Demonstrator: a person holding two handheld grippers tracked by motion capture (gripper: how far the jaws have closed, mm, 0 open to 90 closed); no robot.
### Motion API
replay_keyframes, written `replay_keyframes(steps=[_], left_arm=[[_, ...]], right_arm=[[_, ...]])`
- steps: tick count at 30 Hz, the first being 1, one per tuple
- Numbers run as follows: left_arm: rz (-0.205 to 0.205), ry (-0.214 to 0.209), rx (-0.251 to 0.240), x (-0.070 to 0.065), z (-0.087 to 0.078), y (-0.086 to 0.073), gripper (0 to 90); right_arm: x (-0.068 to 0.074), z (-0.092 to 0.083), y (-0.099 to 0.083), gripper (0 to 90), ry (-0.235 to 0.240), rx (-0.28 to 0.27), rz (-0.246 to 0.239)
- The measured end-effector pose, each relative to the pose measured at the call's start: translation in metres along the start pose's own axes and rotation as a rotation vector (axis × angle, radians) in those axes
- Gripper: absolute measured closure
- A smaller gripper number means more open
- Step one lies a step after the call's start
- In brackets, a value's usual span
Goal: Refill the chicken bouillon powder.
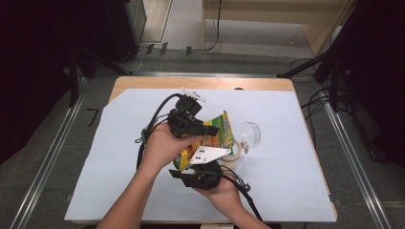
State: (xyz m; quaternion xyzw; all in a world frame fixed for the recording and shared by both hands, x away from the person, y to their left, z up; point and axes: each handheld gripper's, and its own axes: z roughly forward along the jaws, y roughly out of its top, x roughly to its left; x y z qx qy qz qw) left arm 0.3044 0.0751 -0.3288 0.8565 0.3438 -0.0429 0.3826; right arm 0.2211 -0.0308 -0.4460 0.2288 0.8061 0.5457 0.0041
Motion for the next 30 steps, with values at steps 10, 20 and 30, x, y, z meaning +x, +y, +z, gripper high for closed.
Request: replay_keyframes(steps=[10, 20, 30], left_arm=[[-0.025, 0.0, -0.025, 0.01, -0.007, 0.0, 81.1], [-0.022, 0.016, -0.027, 0.01, -0.001, 0.002, 80.9], [-0.005, 0.015, -0.021, 0.004, 0.001, 0.003, 80.5]], right_arm=[[-0.003, 0.004, 0.009, 70.2, 0.009, 0.024, -0.022], [-0.008, 0.004, 0.008, 70.1, 0.012, 0.03, -0.009], [-0.006, 0.002, 0.003, 70.4, 0.013, -0.001, 0.015]])
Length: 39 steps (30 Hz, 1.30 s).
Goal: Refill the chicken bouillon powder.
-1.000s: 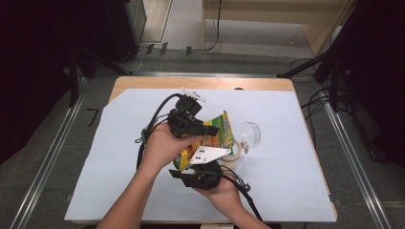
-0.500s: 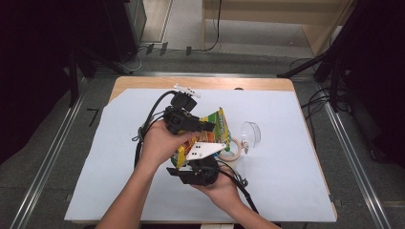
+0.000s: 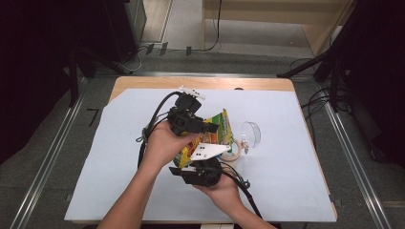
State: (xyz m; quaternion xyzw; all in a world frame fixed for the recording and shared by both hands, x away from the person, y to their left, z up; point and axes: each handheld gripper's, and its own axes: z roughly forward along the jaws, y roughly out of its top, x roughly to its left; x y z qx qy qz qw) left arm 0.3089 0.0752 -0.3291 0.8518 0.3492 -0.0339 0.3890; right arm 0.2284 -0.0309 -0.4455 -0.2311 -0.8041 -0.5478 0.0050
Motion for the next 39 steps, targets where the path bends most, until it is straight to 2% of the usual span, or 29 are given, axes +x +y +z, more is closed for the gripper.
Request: replay_keyframes(steps=[5, 9, 15, 21, 32, 36, 39], left_arm=[[-0.004, -0.01, -0.005, 0.002, 0.0, 0.0, 79.5], [-0.017, -0.04, -0.012, 0.004, -0.002, 0.0, 79.2], [-0.037, -0.05, -0.017, 0.01, -0.003, 0.0, 77.5], [-0.033, -0.035, -0.008, 0.01, 0.0, 0.0, 77.7], [-0.031, -0.023, -0.01, 0.007, 0.0, 0.002, 78.3], [-0.053, -0.038, -0.009, 0.012, 0.003, 0.002, 79.1], [-0.054, -0.047, -0.014, 0.012, 0.004, 0.002, 79.2]], right_arm=[[0.0, -0.003, 0.003, 70.4, 0.002, 0.014, 0.0], [0.001, -0.005, 0.004, 70.6, 0.001, 0.016, -0.01], [0.003, -0.005, 0.006, 70.7, 0.022, 0.02, 0.009], [0.0, -0.003, 0.004, 70.9, 0.024, 0.024, 0.004], [-0.001, -0.004, 0.006, 70.8, 0.03, 0.024, 0.023], [-0.001, -0.004, 0.006, 70.9, 0.022, 0.03, 0.031], [-0.001, -0.003, 0.005, 70.6, 0.004, 0.03, 0.021]])
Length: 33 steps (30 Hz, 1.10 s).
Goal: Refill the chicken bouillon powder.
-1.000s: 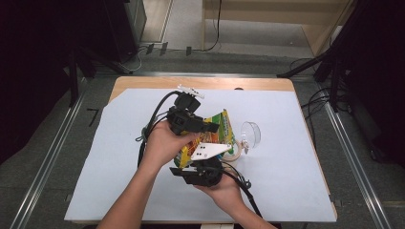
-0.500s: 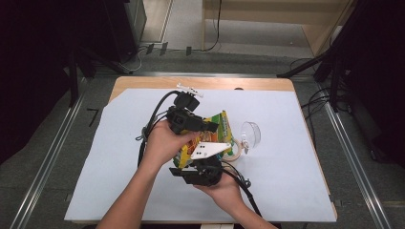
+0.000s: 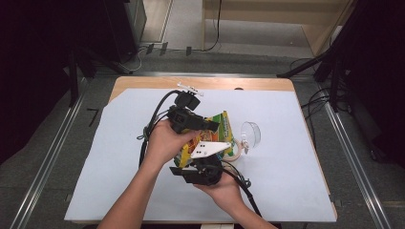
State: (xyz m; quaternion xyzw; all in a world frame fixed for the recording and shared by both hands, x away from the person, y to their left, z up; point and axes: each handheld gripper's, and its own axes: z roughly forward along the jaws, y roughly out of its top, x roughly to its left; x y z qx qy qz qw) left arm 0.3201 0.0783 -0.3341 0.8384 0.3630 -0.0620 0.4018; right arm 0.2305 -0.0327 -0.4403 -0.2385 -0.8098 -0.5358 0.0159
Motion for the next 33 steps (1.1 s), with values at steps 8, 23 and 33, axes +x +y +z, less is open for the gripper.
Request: replay_keyframes(steps=[8, 23, 33], left_arm=[[0.006, 0.006, -0.002, -0.0013, -0.0017, -0.0006, 79.2], [0.008, 0.01, -0.002, -0.0008, -0.0027, 0.0, 79.1], [0.015, 0.011, -0.005, -0.0026, -0.0025, 0.0005, 79.2]], right_arm=[[0.001, 0.0001, -0.0001, 70.9, -0.001, -0.003, -0.014], [0.0009, 0.0008, 0.0009, 71.0, 0.001, -0.006, -0.014], [0.0006, 0.0008, 0.001, 71.2, 0.004, -0.007, -0.006]])
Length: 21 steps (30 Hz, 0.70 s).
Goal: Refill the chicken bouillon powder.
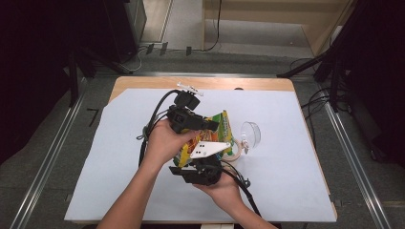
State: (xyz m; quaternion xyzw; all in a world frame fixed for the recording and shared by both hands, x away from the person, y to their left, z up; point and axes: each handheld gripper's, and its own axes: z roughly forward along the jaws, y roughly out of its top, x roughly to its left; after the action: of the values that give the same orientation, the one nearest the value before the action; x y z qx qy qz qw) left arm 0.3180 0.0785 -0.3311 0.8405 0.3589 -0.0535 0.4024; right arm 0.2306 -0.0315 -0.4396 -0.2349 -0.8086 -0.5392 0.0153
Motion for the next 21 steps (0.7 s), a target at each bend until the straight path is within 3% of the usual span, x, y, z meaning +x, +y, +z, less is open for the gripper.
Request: replay_keyframes(steps=[21], left_arm=[[0.011, 0.01, -0.005, -0.0028, -0.0023, 0.0003, 78.8]], right_arm=[[0.0017, -0.0012, 0.0013, 71.4, -0.008, 0.001, -0.016]])
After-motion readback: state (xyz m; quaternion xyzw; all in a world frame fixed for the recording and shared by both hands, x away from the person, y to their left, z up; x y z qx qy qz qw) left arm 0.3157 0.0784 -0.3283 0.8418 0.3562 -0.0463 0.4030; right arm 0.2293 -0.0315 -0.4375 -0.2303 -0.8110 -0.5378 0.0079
